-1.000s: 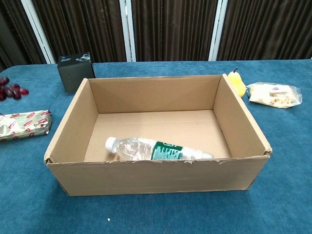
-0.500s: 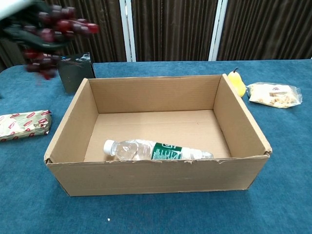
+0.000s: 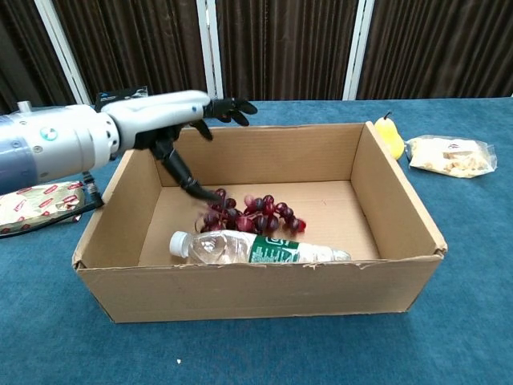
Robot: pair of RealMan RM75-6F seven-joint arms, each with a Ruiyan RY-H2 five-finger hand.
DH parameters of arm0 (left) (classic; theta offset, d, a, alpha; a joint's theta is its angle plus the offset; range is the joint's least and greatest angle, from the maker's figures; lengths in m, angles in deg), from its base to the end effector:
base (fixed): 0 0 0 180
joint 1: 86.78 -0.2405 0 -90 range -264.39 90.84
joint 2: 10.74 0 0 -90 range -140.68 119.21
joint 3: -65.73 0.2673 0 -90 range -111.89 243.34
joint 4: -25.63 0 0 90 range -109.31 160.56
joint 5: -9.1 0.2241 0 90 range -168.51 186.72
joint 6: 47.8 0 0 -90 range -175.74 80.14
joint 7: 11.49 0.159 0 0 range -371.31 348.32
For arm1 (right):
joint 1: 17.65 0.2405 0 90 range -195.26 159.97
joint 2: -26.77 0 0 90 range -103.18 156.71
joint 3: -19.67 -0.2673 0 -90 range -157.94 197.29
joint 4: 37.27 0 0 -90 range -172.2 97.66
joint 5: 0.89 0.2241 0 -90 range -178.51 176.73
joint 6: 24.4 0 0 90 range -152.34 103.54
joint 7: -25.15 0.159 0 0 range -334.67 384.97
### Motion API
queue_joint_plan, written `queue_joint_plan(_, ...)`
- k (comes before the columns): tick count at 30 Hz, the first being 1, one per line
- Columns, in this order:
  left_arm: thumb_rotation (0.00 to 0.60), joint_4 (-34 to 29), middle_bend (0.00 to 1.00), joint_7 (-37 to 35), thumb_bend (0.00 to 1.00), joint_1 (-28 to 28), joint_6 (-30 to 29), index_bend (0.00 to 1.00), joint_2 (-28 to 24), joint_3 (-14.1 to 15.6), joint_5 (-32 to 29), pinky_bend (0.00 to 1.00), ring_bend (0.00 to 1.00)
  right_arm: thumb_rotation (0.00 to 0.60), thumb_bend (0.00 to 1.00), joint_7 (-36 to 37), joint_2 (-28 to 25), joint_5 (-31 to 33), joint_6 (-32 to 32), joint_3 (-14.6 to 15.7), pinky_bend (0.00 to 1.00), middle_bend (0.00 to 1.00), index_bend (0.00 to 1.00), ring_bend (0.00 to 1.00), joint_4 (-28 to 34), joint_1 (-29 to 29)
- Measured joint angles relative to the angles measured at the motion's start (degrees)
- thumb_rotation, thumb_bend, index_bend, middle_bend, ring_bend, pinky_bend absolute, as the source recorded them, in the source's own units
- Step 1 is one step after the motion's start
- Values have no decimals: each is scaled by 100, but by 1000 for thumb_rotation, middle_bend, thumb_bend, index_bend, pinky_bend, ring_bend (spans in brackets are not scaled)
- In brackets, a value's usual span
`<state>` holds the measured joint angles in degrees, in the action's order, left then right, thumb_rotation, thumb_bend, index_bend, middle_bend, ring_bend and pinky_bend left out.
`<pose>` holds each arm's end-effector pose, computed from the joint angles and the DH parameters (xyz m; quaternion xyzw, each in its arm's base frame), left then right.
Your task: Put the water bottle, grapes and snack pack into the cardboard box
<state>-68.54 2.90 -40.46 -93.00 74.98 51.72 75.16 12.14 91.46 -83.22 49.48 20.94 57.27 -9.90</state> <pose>-0.0827 0.3502 -0.0407 -0.7763 -0.4005 -0.3972 0.2814 -0.3344 -0.1922 0.1082 0.6752 -0.4009 0.2610 0.5615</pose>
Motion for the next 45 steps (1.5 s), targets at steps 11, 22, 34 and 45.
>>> queue_joint_plan(11, 600, -1211, 0, -526, 1, -922, -1093, 0, -1442, 661, 929, 96, 0, 600, 0, -132, 15, -186, 79, 91, 0, 0, 0, 0, 61, -42)
queue_joint_plan(22, 600, -250, 0, -1825, 55, -2508, -2703, 30, -2148, 1453, 1573, 118, 0, 600, 0, -485, 176, -142, -23, 92, 0, 0, 0, 0, 75, 3)
queue_joint_plan(34, 600, 1356, 0, -2549, 35, -2634, -1940, 0, -1420, 1329, 686, 122, 0, 600, 0, -814, 384, -86, -177, 97, 0, 0, 0, 0, 39, 87)
queue_joint_plan(45, 600, 2092, 0, -2402, 36, -2061, -943, 0, -873, 851, 102, 121, 0, 600, 0, -854, 393, 18, -275, 90, 0, 0, 0, 0, 36, 127)
